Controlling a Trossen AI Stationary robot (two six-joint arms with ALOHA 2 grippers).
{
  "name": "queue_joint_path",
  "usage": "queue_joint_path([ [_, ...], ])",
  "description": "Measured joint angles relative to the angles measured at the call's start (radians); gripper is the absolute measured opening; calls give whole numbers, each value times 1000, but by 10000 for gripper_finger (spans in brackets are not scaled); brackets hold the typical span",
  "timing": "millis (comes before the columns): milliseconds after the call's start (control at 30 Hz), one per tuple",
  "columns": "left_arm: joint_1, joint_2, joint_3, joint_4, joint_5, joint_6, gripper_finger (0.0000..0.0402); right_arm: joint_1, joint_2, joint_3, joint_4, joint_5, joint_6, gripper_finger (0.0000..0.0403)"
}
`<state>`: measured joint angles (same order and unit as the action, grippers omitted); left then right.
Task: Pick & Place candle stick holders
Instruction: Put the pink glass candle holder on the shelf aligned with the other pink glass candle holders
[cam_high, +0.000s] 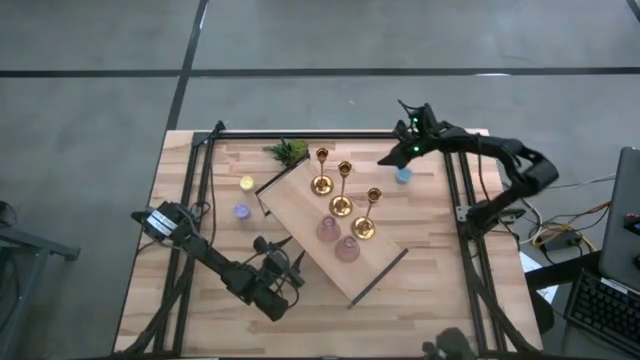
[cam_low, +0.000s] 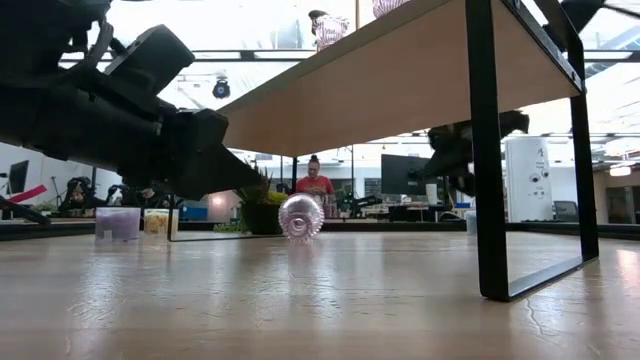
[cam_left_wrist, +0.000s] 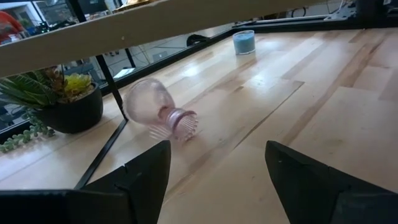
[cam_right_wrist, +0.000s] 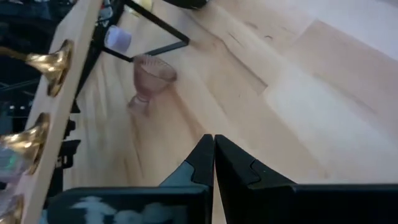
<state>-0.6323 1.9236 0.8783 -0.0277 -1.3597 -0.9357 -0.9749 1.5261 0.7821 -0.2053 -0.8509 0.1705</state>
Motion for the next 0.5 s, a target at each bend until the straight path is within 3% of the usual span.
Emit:
queue_joint_path([
  [233,0,0,-1,-10,27,-2,264,2,128,89,1,-21,-31,46],
  [500,-1,0,-20,-15,46,-54,263,14,172,132,3,-93,-96,96],
])
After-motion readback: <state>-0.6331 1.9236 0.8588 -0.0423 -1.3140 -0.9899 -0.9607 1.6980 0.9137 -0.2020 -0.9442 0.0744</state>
